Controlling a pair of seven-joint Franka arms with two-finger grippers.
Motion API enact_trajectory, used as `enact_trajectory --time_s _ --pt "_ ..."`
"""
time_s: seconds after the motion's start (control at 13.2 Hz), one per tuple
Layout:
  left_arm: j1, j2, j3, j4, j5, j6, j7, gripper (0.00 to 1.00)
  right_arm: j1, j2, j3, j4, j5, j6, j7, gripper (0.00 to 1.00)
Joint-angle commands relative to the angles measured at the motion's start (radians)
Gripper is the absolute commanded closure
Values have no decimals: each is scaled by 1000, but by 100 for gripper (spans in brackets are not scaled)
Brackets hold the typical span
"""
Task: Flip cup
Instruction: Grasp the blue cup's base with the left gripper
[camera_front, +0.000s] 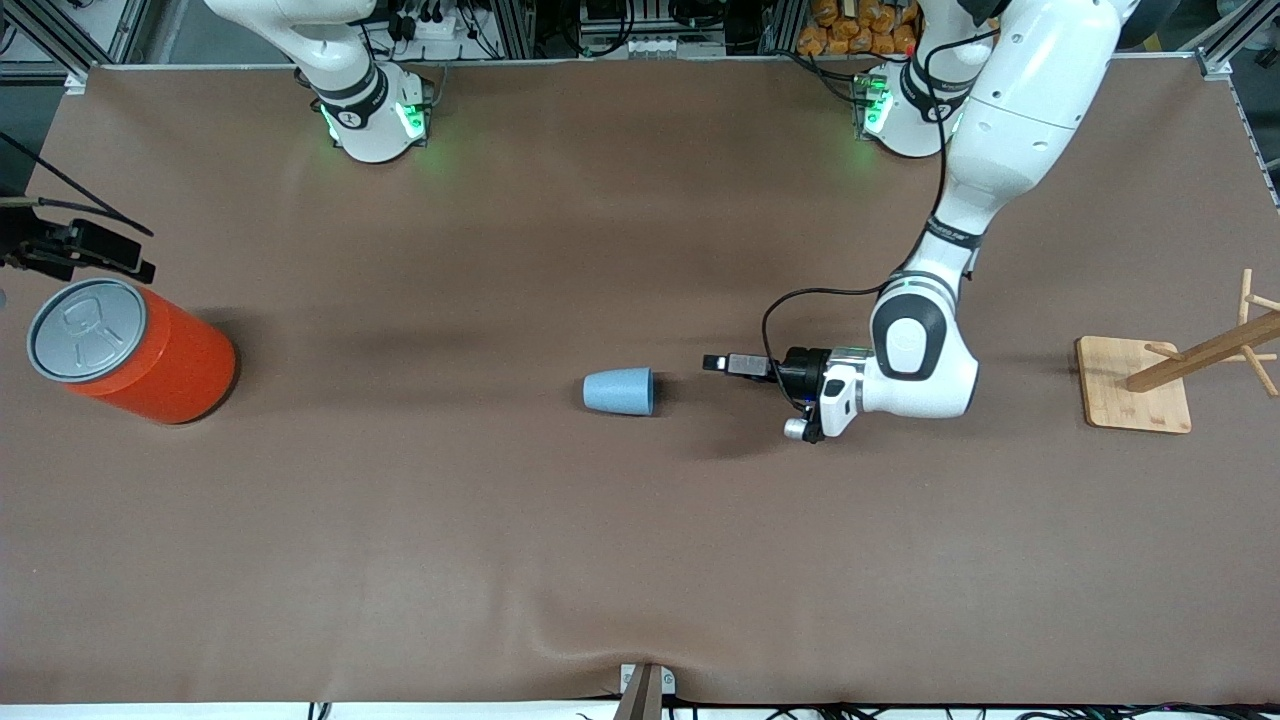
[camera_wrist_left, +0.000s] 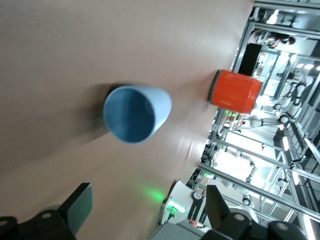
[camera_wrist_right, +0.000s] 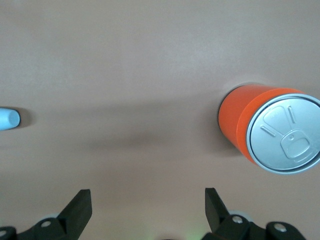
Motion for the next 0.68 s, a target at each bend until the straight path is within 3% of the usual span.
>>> enact_trajectory --time_s 0.0,0.15,0.6 --pt "-61 73 8 60 -128 27 61 0 -37 -21 41 27 -14 -25 5 0" --pt "-77 101 8 86 -148 46 65 0 -41 -17 39 76 -17 -65 2 0" --pt "-128 196 9 198 -207 104 65 0 -45 -18 37 84 -35 -143 -22 0"
